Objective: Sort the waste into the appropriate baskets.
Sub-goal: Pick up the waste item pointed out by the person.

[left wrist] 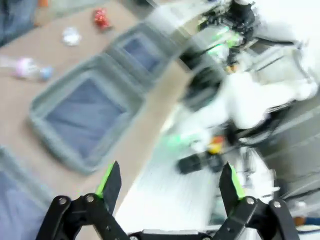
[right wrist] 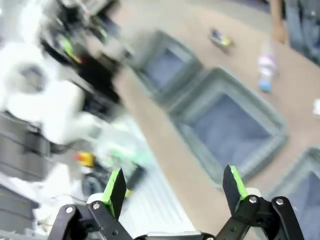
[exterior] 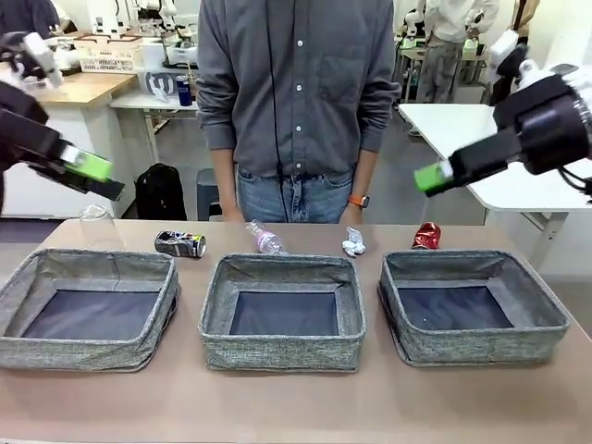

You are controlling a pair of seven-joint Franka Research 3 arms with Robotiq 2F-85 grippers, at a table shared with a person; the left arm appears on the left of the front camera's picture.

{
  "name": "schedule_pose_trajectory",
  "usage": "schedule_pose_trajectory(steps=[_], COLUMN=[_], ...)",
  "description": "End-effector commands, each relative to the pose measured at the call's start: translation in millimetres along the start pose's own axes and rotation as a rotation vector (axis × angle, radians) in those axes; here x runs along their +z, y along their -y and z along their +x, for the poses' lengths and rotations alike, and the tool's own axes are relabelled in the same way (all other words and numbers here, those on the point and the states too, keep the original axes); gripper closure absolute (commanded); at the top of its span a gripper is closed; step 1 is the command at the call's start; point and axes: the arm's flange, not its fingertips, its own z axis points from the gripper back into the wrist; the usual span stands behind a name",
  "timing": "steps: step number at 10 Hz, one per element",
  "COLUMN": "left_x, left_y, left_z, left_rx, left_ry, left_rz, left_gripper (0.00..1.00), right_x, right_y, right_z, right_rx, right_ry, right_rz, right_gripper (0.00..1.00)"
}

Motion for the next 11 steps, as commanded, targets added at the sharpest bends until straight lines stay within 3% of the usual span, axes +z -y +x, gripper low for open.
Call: schedule_pose_trajectory(steps=[1, 2, 3, 4, 5, 11], left_x=[5, 13, 16, 11, 28, 28], left_y=[-32, -43, -47, -47, -41, -41], left_z=[-15, -24, -26, -22, -26, -26], left_rx=[0.316, 0.367, 0.4, 0.413, 0.256, 0.256], left_ry=[0.234, 0.395, 0.435, 0.372, 0.306, 0.306], left_rz=[-0.362, -0.41, -0.367, -0.245, -0.355, -0.355], left_gripper=[0.0, 0.0, 0.0, 0.0, 0.0, 0.0], right_x=[-4, -10, -15, -16, 2, 2], right_y=[23, 36, 45, 48, 31, 31], right_z=[-4, -4, -3, -3, -4, -4], right_rx=[-0.382, -0.519, -0.62, -0.629, -0.343, -0.343], right_ry=[0.297, 0.259, 0.217, 0.227, 0.182, 0.182], right_rz=[0.431, 0.406, 0.376, 0.343, 0.345, 0.345], right_gripper=[0.0, 0.0, 0.0, 0.0, 0.0, 0.0])
